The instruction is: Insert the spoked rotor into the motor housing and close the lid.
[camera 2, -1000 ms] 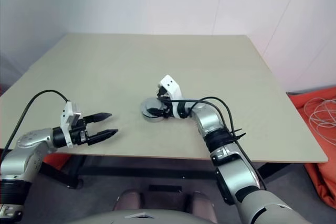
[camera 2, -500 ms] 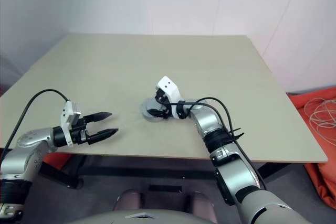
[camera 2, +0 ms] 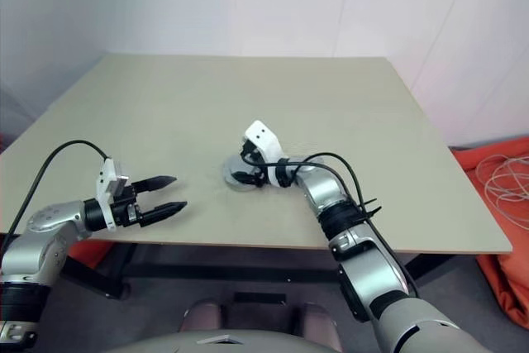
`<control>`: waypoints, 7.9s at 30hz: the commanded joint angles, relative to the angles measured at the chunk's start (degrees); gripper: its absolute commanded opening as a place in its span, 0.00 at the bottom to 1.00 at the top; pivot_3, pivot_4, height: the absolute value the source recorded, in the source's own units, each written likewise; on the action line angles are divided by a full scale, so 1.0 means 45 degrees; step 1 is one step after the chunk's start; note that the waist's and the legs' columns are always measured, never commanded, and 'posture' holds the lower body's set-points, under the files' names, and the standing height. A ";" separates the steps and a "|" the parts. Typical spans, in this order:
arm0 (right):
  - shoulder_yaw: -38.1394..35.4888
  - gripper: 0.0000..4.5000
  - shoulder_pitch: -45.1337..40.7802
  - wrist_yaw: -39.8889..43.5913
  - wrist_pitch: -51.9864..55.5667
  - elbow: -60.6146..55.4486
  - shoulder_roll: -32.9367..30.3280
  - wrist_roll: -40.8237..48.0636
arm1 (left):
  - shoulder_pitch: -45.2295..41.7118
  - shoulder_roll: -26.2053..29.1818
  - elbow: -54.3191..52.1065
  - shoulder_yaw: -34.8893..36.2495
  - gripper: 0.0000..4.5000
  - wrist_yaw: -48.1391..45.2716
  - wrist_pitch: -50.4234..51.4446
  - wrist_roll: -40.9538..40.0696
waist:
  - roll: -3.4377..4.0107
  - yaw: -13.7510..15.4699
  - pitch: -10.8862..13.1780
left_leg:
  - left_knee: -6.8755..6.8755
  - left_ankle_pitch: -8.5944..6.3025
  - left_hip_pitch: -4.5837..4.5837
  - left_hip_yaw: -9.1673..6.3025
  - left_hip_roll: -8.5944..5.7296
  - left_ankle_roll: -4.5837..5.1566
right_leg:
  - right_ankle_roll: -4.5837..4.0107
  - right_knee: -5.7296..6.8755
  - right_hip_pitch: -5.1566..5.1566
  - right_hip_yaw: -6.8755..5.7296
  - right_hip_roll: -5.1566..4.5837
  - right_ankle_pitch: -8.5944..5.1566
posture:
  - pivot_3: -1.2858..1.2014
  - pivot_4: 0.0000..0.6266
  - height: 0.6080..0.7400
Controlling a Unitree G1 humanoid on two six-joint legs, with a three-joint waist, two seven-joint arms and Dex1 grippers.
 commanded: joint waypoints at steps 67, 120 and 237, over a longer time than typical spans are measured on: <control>-0.0637 0.69 0.0612 0.0601 0.0452 -0.2444 -0.0598 0.0740 | 0.0396 0.0390 -0.0846 0.0297 1.00 -0.0222 0.0332 -0.0325 | -0.0010 -0.0119 -0.0013 | -0.0121 -0.0032 -0.0159 0.0010 -0.0071 0.0030 | 0.0019 0.0016 -0.0169 0.0002 -0.0061 -0.0011 | 0.52 0.00 1.00; 0.0733 0.69 0.0879 0.0708 0.1336 -0.1842 -0.1257 -0.0210 | -0.1988 -0.0495 -0.0685 0.0549 0.91 0.1511 0.2385 -0.1330 | -0.0028 0.0082 -0.0025 | -0.0091 -0.0036 -0.0080 0.0004 -0.0074 0.0035 | 0.0016 0.0027 -0.0052 0.0002 -0.0062 -0.0009 | 0.52 0.00 1.00; -1.2971 0.26 0.0465 -0.8249 1.5684 -0.3828 0.2832 0.8904 | -0.6910 -0.3584 0.4224 -0.3089 0.00 0.2653 0.2600 0.3679 | 0.0051 0.0453 -0.0041 | -0.0231 0.0025 -0.0193 0.0001 -0.0086 -0.0070 | 0.0036 0.0005 -0.0196 0.0000 -0.0084 -0.0010 | 0.52 0.00 1.00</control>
